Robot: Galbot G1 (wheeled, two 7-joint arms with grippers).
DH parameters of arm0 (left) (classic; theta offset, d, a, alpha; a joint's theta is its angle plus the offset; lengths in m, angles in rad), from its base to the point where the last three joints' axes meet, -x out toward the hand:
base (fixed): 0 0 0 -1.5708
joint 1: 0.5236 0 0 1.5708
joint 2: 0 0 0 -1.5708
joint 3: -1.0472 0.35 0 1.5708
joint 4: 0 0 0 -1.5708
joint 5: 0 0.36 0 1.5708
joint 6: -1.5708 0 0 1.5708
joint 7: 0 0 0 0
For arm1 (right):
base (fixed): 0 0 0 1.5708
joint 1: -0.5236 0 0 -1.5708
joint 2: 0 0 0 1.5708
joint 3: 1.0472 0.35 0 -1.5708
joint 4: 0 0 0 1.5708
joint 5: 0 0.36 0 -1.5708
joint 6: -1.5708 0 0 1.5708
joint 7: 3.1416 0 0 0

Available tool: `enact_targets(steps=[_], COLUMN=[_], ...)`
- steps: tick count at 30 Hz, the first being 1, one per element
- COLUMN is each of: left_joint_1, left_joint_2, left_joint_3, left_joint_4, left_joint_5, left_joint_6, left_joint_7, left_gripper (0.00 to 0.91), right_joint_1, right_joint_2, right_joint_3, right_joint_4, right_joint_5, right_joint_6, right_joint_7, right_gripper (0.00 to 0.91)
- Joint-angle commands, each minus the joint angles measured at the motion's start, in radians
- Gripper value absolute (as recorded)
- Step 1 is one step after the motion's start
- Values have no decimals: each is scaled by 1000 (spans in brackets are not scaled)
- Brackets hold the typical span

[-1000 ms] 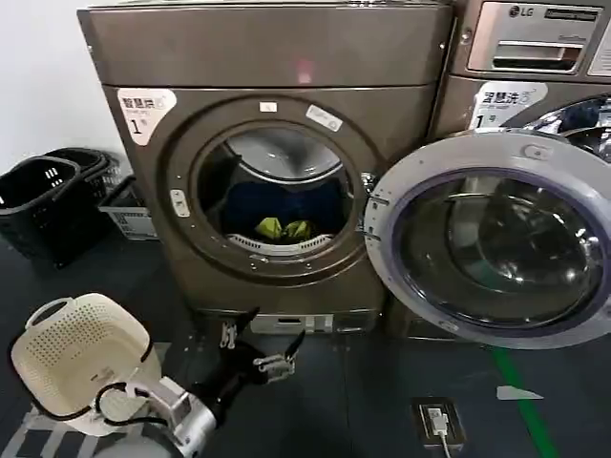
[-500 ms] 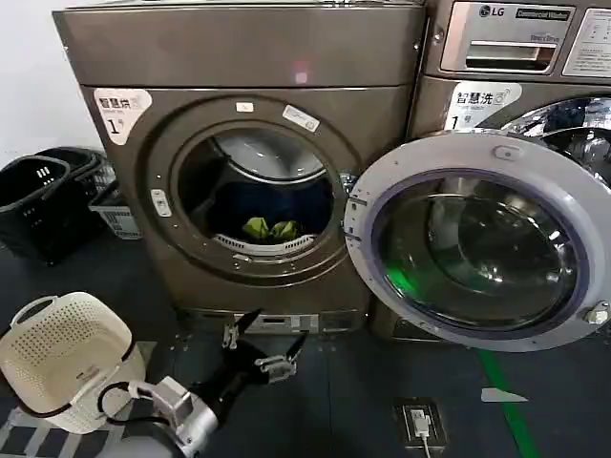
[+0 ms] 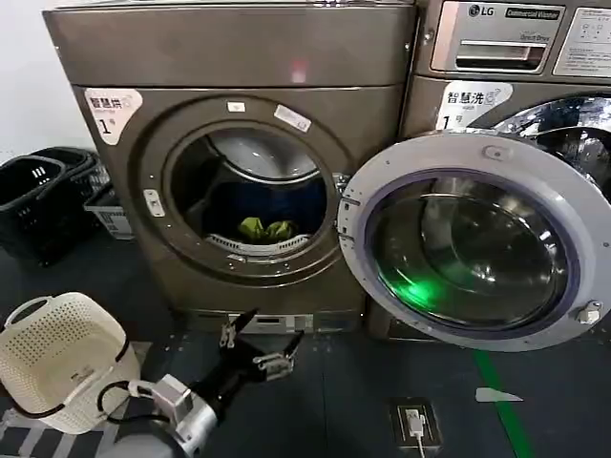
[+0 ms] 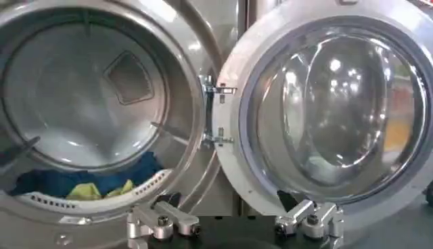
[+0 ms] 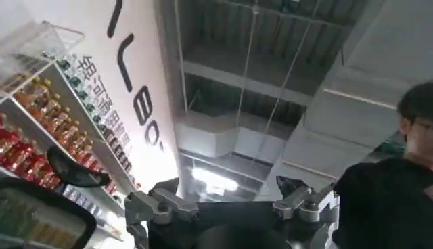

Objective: Grasp the clothes from the dryer.

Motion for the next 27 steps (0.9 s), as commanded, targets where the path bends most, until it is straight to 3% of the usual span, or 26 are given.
enact_targets(steps=[1, 27], left_joint_1=[-2, -15], left_joint_2=[1, -1], left_joint_3=[3, 28], left_joint_4=[5, 37], left_joint_5=[6, 108], left_joint_6=[-4, -20], left_joint_7=[-4, -69], left_gripper=[907, 907], right_joint_1=[-3, -26], right_joint_2=[2, 5], right_joint_3=[3, 37], right_joint_4=[-2, -7], right_joint_5=[20, 29], right_joint_6=[6, 12], right_joint_7=[-7, -25], right_gripper=[907, 907])
